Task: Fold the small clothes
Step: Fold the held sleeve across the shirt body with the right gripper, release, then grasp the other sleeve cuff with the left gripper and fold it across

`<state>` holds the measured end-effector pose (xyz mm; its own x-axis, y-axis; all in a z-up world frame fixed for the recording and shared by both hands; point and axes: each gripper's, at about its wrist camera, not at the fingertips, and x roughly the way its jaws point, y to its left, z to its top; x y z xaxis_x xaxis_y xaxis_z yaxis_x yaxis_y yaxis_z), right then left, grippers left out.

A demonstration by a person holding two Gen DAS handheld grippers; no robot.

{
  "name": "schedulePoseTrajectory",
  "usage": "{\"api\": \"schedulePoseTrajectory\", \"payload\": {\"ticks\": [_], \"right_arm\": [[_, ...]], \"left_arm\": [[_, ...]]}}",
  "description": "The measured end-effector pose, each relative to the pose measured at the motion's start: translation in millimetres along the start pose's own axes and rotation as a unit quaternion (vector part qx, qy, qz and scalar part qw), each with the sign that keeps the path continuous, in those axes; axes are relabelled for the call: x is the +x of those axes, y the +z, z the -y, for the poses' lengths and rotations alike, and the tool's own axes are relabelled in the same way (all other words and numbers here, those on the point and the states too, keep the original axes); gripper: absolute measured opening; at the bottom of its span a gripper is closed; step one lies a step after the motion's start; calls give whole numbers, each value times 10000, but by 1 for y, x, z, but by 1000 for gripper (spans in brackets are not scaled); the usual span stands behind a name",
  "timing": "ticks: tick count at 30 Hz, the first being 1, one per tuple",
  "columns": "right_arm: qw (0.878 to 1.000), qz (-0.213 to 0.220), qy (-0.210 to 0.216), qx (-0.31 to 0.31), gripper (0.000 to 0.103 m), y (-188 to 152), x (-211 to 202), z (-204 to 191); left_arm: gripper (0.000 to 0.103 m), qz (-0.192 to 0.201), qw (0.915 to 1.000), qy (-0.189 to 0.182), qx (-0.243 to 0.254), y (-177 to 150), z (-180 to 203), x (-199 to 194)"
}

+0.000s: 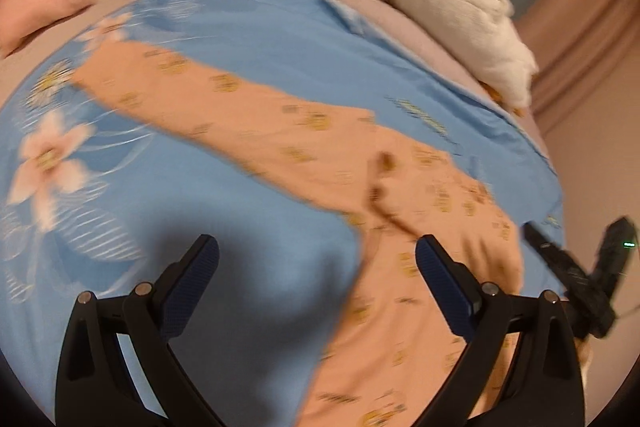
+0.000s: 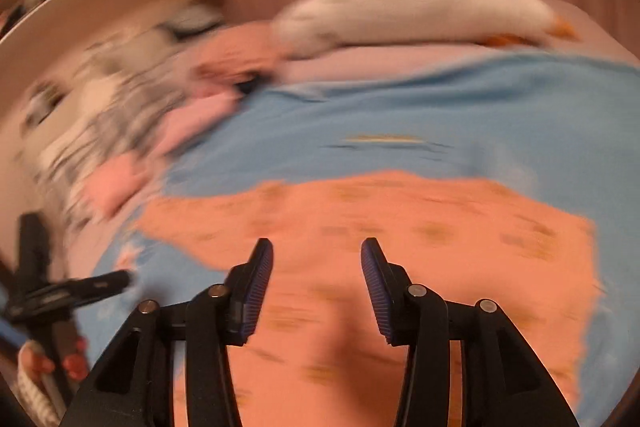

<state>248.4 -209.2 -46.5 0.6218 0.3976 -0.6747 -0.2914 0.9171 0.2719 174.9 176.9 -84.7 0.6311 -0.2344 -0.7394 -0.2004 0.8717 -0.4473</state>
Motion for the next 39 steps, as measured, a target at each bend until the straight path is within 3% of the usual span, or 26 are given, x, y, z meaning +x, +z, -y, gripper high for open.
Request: {"api": "schedulePoseTrajectory", "payload": {"ticks": [3,7,9,11,12,14,18,20,23,25,27,30,32,39], "right_arm": [[9989,-152,-426,147,31,-6,4,37],[9944,-454,-937,168,31,-23,16,65],[9812,-604,-1833,-77,30,-39,19,78],[9712,-472,-2316,-283,31,-53,14,88],[9732,-385,-2260,-173,34,-60,9,95],[9782,-349,-2047,86,35,-61,1,105],[9791,-404,-1965,335,35,-57,-8,109],[9812,-331,-1846,453,36,-59,-14,103],[9867,-27,-1438,756,37,-64,-30,98],[9882,102,-1261,868,40,-65,-39,92],[9898,148,-1148,835,40,-65,-40,83],[9915,179,-1045,757,40,-65,-41,72],[9923,194,-992,722,40,-63,-41,67],[9930,177,-1064,489,40,-60,-40,49]], "left_arm": [[94,-142,9983,-300,478,10,42,28],[82,-404,9950,-552,734,18,77,70],[82,-504,9945,-484,785,17,86,93],[82,-759,9937,-297,768,13,87,119],[81,-929,9927,-190,748,9,82,134],[82,-754,9928,-197,912,5,80,134],[82,-584,9937,-560,778,11,64,103],[86,-298,9968,-455,581,16,41,80],[89,70,9998,-182,-67,30,-17,52],[89,286,9970,12,-713,39,-64,37],[89,464,9890,93,-1404,45,-106,28],[89,727,9702,-5,-2312,50,-159,23],[89,913,9568,-314,-2744,55,-184,27],[86,1471,9336,-660,-3199,88,-207,34]]}}
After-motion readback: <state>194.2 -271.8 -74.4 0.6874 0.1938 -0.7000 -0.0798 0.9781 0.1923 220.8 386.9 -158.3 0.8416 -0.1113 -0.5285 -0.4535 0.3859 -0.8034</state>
